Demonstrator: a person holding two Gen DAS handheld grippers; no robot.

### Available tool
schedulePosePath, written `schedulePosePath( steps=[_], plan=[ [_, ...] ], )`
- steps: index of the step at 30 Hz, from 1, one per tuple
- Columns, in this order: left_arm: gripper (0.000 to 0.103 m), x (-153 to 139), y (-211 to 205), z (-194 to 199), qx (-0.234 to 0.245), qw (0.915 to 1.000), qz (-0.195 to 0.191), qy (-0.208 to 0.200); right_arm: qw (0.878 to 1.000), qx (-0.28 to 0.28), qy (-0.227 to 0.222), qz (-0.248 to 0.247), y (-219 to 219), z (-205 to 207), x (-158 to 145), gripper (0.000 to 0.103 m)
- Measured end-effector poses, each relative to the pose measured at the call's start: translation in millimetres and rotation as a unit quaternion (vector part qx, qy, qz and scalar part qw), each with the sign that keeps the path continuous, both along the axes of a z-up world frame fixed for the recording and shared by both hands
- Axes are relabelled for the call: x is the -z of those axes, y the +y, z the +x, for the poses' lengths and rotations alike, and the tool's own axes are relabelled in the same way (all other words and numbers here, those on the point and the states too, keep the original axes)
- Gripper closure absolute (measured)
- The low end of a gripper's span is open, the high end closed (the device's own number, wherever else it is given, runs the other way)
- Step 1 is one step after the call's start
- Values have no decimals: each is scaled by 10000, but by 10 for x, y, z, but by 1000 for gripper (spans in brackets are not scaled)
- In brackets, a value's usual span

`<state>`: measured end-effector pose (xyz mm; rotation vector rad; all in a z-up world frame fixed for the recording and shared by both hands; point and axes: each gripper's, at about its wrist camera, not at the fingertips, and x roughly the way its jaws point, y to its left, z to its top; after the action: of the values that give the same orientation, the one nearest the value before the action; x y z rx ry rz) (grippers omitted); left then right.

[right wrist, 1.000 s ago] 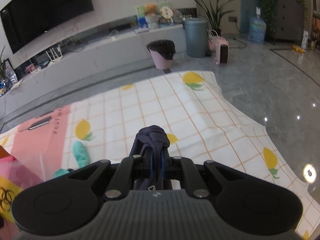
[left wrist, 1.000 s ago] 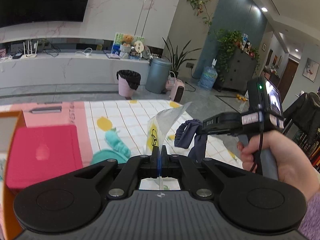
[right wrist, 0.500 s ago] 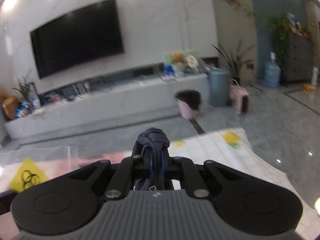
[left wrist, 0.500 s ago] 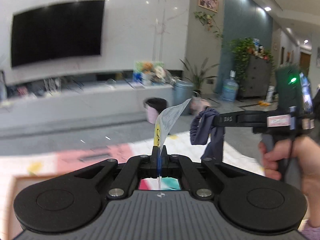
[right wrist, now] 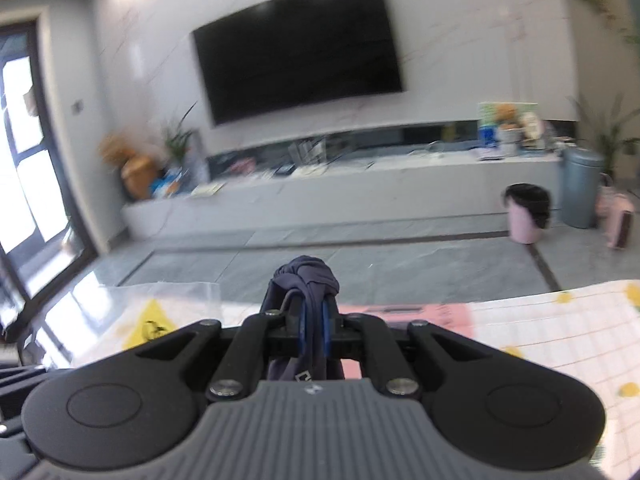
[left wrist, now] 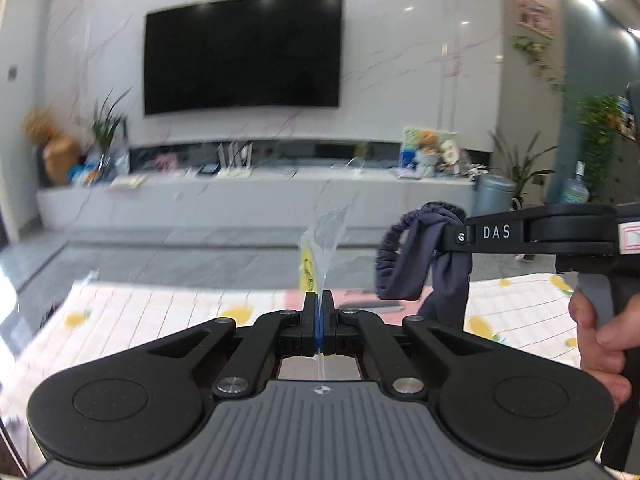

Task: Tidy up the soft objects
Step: 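Carry the clear bag and navy headband over the white box with both grippers, then open the left gripper to drop the clear bag while the right gripper releases the headband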

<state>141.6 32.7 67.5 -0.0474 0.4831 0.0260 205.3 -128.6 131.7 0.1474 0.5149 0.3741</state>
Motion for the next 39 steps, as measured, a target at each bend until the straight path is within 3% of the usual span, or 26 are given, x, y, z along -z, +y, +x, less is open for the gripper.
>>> schedulePosePath(
  steps=[5, 10, 17, 23, 26, 28, 30, 32, 35, 39],
  plan=[
    [103, 302, 305, 109, -22, 9990, -289, 327, 9977, -503, 286, -345, 648, 2, 224, 98],
    [103, 508, 525, 190, 99, 9958, -331, 852, 9912, -570, 865, -823, 948, 108, 593, 97],
    [103, 766, 542, 389, 209, 9848, -230, 1711, 9761, -550, 1536, -1436, 1023, 305, 1028, 97],
    [103, 939, 564, 490, 192, 9809, -206, 1925, 9673, -583, 1665, -1822, 1047, 374, 1213, 97],
    [100, 1026, 607, 549, 120, 9769, -288, 2114, 9668, -633, 1719, -1782, 1055, 434, 1254, 97],
    [87, 1057, 610, 577, 94, 9757, -306, 2169, 9662, -627, 1740, -1798, 1068, 440, 1267, 97],
    [59, 1052, 625, 566, 136, 9765, -303, 2130, 9646, -626, 1712, -1904, 1091, 439, 1283, 97],
    [39, 1003, 628, 543, 70, 9788, -254, 2029, 9636, -607, 1716, -1960, 1093, 435, 1304, 97],
    [28, 910, 609, 484, 127, 9781, -292, 2056, 9625, -607, 1757, -1978, 1086, 433, 1332, 97],
    [28, 712, 619, 303, 364, 9799, -313, 1935, 9627, -569, 1779, -1957, 1064, 438, 1329, 97]
  ],
)
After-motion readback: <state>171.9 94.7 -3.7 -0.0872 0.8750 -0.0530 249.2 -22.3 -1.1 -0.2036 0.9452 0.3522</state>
